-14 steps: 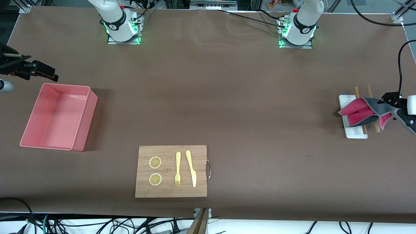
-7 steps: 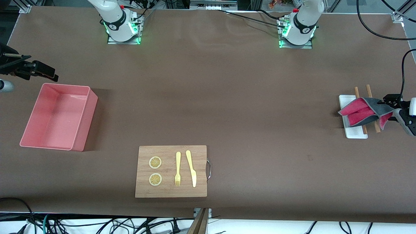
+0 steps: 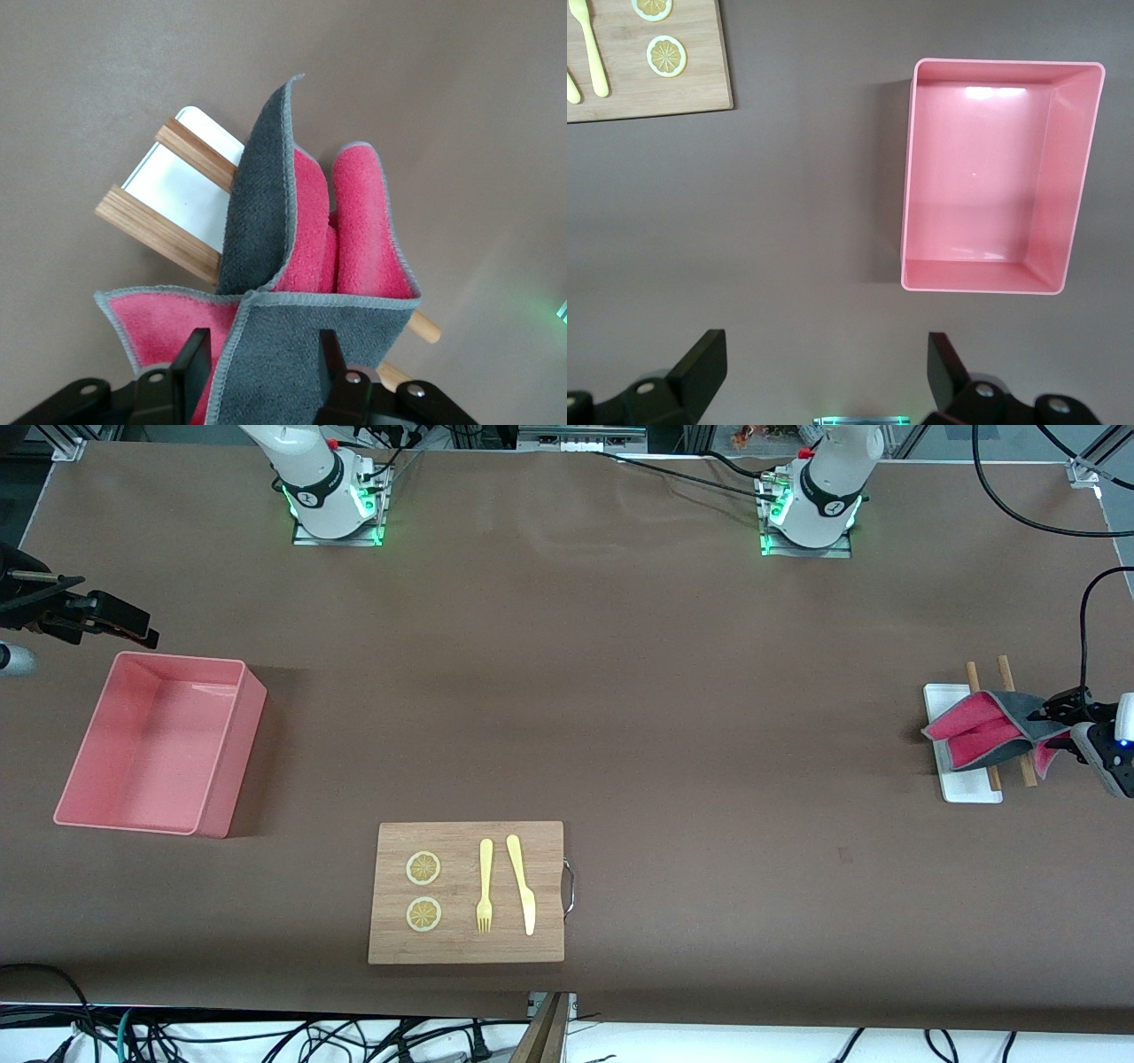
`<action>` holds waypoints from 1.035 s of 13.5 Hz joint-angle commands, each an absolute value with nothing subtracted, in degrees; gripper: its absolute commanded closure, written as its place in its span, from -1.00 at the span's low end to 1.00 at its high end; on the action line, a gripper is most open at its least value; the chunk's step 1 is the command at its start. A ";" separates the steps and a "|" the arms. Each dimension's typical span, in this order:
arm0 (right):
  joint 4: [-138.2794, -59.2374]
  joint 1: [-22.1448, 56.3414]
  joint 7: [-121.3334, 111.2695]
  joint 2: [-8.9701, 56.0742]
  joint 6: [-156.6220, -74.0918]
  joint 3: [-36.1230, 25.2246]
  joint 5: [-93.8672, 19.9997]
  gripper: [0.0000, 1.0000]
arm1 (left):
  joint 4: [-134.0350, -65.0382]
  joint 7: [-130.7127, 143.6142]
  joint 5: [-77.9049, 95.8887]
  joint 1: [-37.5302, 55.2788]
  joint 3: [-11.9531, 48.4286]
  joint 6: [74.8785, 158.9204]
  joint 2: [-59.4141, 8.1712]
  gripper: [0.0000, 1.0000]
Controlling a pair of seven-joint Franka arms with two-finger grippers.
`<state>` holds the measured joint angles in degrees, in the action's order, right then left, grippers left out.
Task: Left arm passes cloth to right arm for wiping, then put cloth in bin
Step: 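Lower the left gripper onto the grey-pink cloth and grasp it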
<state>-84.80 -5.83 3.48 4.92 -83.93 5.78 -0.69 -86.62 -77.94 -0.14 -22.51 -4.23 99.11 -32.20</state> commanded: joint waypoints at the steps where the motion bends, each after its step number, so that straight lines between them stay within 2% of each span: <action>1: -84.81 -5.98 3.16 4.75 -84.20 5.80 -1.58 -1.00 | -85.17 -79.37 1.23 -22.94 -4.04 98.61 -33.31 -0.14; 4: -84.81 -6.06 3.16 4.75 -84.20 5.80 -1.58 -1.00 | -85.17 -79.37 1.32 -22.94 -4.04 98.79 -33.40 -0.14; 6: -84.81 -6.06 3.16 4.75 -84.11 5.80 -1.49 -1.00 | -85.17 -79.37 1.41 -22.94 -4.04 98.70 -33.40 -0.06; 8: -84.81 -6.06 3.16 4.75 -84.20 5.80 -1.49 -1.00 | -85.17 -79.45 1.32 -22.94 -4.04 98.70 -33.31 0.08; 12: -84.81 -5.98 3.25 4.75 -84.20 5.89 -1.49 -1.00 | -85.17 -82.78 1.32 -22.85 -3.96 98.44 -33.31 0.56; 14: -84.81 -6.06 3.25 4.75 -84.20 5.80 -1.41 -1.00 | -85.17 -83.14 1.41 -22.85 -3.96 98.44 -33.31 0.63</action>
